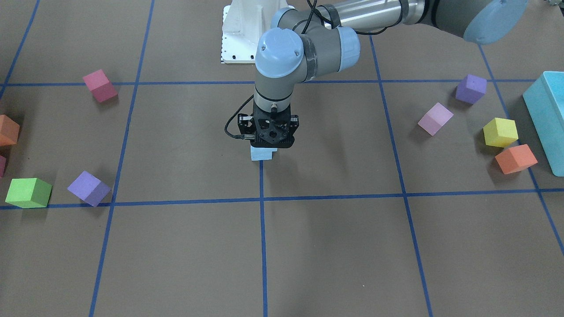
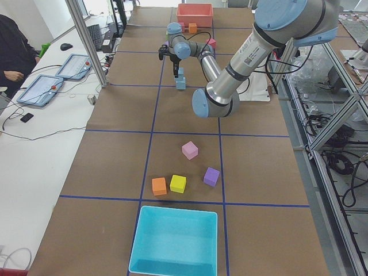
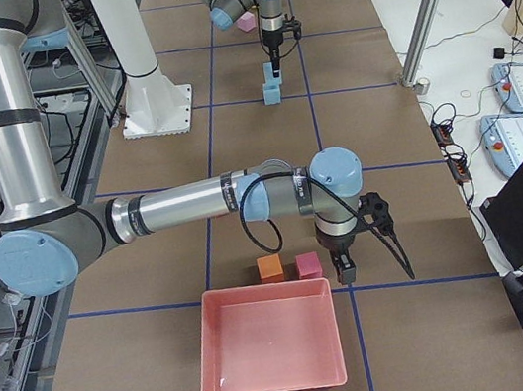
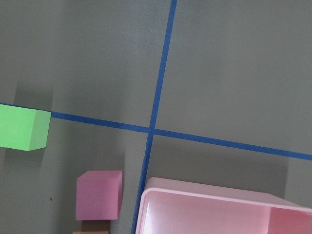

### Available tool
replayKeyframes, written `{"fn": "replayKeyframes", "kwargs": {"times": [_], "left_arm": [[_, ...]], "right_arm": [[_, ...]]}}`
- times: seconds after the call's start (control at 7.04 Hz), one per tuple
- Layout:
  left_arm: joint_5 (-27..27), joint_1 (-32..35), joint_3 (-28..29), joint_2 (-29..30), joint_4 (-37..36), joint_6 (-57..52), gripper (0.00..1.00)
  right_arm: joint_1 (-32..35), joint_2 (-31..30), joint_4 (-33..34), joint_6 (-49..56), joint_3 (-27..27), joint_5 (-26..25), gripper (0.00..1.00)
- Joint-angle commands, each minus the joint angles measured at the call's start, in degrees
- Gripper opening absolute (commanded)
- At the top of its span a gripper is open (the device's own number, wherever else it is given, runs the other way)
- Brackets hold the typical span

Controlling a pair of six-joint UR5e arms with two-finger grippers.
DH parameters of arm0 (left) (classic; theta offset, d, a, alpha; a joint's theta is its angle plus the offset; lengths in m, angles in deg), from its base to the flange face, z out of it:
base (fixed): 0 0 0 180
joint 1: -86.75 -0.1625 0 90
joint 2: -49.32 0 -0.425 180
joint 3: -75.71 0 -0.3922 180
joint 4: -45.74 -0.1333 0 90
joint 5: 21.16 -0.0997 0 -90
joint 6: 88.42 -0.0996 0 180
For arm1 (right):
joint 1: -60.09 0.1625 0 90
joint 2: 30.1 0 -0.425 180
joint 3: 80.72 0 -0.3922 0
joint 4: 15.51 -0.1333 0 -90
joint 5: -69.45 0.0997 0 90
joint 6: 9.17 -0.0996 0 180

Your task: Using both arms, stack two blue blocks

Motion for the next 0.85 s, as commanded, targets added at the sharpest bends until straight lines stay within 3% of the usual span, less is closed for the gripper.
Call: {"fn": "replayKeyframes", "kwargs": {"times": [0.0,0.71], "left_arm": [[0.00,-0.04,0.85,0.79,0.04,0.11,0.67],[-0.97,-0.75,1.48,1.42,-0.57,0.02,0.67]], "right_arm": [[0.00,0.07,0.00,0.03,0.00,0.00,1.00],[0.00,0.16,0.00,-0.05,0.44,0.00,1.00]]}}
